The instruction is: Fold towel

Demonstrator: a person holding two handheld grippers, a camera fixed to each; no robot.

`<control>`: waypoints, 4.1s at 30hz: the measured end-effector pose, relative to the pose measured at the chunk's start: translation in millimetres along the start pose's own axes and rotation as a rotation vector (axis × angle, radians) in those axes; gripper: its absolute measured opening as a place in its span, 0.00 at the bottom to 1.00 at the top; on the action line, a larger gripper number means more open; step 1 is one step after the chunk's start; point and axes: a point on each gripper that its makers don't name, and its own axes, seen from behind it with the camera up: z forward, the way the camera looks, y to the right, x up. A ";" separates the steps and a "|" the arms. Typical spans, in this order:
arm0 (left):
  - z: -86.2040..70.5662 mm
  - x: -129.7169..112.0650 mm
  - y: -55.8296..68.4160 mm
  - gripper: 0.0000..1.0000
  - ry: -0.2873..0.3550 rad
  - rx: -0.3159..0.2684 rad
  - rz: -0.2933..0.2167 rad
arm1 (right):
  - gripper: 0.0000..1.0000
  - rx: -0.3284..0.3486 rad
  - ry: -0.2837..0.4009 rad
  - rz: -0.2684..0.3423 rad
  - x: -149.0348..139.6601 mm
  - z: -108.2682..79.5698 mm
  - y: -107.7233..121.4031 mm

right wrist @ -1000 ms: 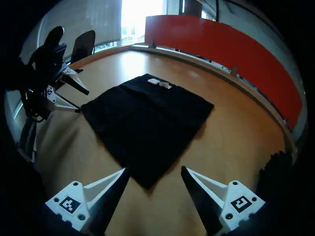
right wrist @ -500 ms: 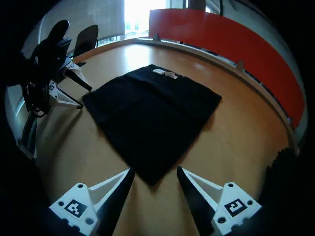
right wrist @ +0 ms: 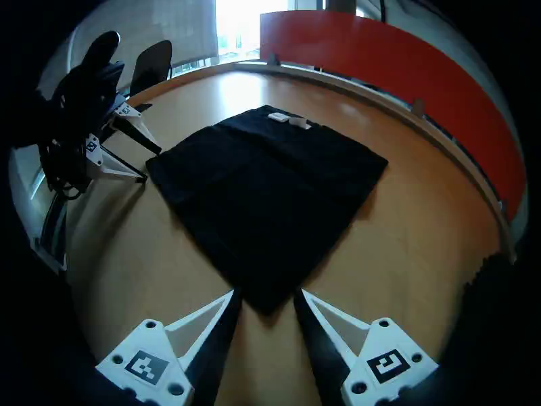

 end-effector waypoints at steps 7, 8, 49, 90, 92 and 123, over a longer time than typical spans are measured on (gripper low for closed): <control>-0.2 0.3 -1.2 0.66 -0.012 0.011 -0.016 | 0.37 0.005 -0.003 -0.001 0.0 0.8 0.1; -0.1 0.4 -1.7 0.62 -0.013 0.013 -0.018 | 0.35 0.005 -0.003 -0.001 -0.1 0.7 0.2; -41.8 33.1 6.1 0.11 -0.004 0.028 -0.083 | 0.18 -0.006 0.095 -0.001 42.1 -41.8 -7.6; -116.1 66.3 29.9 0.11 -0.041 -0.016 -0.107 | 0.18 0.020 0.152 0.022 75.2 -126.7 -28.0; -118.2 67.7 31.2 0.11 -0.040 -0.019 -0.109 | 0.18 0.021 0.153 0.023 76.0 -129.5 -29.1; -87.0 85.3 10.6 0.11 -0.062 -0.002 -0.083 | 0.18 0.002 0.098 -0.021 85.5 -95.8 6.5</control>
